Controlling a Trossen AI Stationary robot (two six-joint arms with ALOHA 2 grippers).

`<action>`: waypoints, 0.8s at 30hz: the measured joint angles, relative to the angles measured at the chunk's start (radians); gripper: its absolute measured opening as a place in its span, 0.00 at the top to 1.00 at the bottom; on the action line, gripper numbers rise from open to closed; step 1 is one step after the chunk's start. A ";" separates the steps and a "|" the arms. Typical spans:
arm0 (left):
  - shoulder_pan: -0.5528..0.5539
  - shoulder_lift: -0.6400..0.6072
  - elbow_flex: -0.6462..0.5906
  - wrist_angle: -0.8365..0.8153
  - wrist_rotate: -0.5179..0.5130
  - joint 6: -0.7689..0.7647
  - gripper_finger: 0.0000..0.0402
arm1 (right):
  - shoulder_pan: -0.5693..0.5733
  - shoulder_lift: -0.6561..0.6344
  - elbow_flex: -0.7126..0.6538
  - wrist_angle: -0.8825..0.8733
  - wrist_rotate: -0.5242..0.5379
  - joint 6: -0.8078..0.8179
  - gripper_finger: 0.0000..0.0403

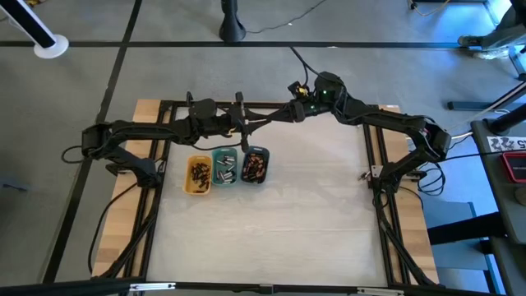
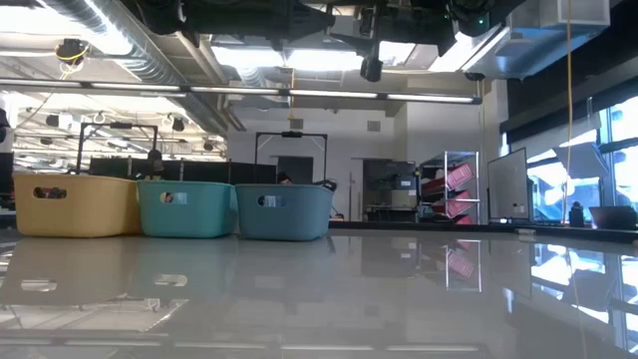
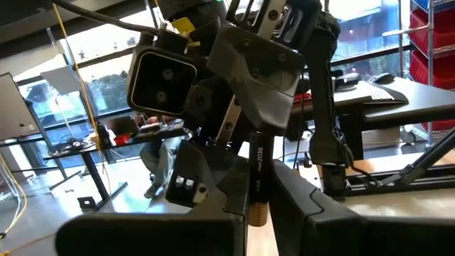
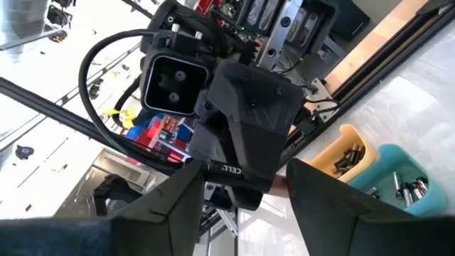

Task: Sort batteries
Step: Put the small black battery into the yellow bin

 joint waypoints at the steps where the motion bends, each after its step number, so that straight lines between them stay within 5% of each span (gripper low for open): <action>1: 0.000 0.000 0.000 0.000 -0.001 0.000 0.94 | -0.001 0.000 0.000 0.000 -0.001 -0.009 0.51; 8: 0.007 -0.054 0.000 -0.034 -0.058 0.013 0.94 | -0.078 0.000 0.000 -0.005 -0.052 -0.027 0.51; 11: 0.027 -0.125 0.002 -0.168 -0.087 -0.017 0.94 | -0.125 0.000 -0.001 -0.013 -0.090 -0.038 0.51; 18: 0.050 -0.332 0.002 -0.949 -0.040 -0.406 0.94 | -0.200 0.000 -0.001 -0.109 -0.122 -0.121 0.51; 24: -0.019 -0.377 -0.039 -1.567 0.013 -0.683 0.94 | -0.203 0.000 -0.001 -0.170 -0.076 -0.252 0.51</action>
